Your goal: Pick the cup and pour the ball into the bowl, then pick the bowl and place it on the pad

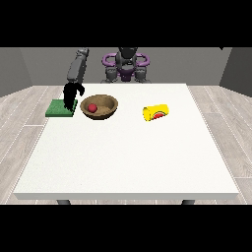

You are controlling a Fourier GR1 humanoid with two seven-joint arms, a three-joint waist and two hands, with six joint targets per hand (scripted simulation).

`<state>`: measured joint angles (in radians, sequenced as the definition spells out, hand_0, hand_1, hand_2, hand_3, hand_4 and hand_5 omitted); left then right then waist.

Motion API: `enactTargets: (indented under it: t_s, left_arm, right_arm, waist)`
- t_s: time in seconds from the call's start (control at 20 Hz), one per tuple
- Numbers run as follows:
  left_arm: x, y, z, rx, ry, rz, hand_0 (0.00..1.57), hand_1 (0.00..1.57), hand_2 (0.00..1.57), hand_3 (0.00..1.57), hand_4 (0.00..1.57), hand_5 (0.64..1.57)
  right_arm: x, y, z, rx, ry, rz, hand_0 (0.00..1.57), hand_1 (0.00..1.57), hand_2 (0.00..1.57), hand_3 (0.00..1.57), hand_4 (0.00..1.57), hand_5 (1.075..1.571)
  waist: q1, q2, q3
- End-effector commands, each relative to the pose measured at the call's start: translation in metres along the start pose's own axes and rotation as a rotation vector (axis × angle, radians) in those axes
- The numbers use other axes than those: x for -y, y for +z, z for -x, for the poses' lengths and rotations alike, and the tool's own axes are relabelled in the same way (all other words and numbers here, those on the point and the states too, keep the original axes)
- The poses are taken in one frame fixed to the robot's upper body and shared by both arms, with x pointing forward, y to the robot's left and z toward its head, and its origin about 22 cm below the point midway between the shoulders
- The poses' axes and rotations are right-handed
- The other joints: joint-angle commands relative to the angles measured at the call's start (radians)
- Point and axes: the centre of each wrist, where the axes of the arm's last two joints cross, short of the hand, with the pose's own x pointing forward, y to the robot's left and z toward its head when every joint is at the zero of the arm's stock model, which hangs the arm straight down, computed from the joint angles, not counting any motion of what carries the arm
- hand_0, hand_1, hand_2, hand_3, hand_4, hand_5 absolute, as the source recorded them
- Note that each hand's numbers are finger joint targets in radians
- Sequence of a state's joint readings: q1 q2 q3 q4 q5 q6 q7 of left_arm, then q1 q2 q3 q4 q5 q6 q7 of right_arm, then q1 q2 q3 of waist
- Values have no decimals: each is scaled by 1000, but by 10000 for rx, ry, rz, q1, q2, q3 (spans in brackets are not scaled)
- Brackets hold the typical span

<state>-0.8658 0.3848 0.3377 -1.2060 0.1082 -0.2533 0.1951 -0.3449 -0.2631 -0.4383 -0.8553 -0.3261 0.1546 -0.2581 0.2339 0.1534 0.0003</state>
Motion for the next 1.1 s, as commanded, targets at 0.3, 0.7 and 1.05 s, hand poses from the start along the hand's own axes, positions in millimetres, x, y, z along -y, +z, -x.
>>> enactTargets:
  t_s: [0.3,0.7,1.05]
  left_arm:
    - [-47,23,-25,681,99,-66,0,0,0,0,1014,1532]
    - [-55,37,-31,858,-266,-363,0,0,0,0,1014,1542]
    - [-79,39,-60,1169,-89,-158,0,0,0,0,1022,1537]
  right_arm:
    - [-25,-13,26,336,-74,-206,0,0,0,0,529,1553]
    - [-22,-21,20,441,-9,-232,0,0,0,0,447,1544]
    - [-67,-20,40,703,-248,-397,0,0,0,0,463,1550]
  waist:
    - [-147,750,7]
    - [-195,1066,3]
    - [37,1177,5]
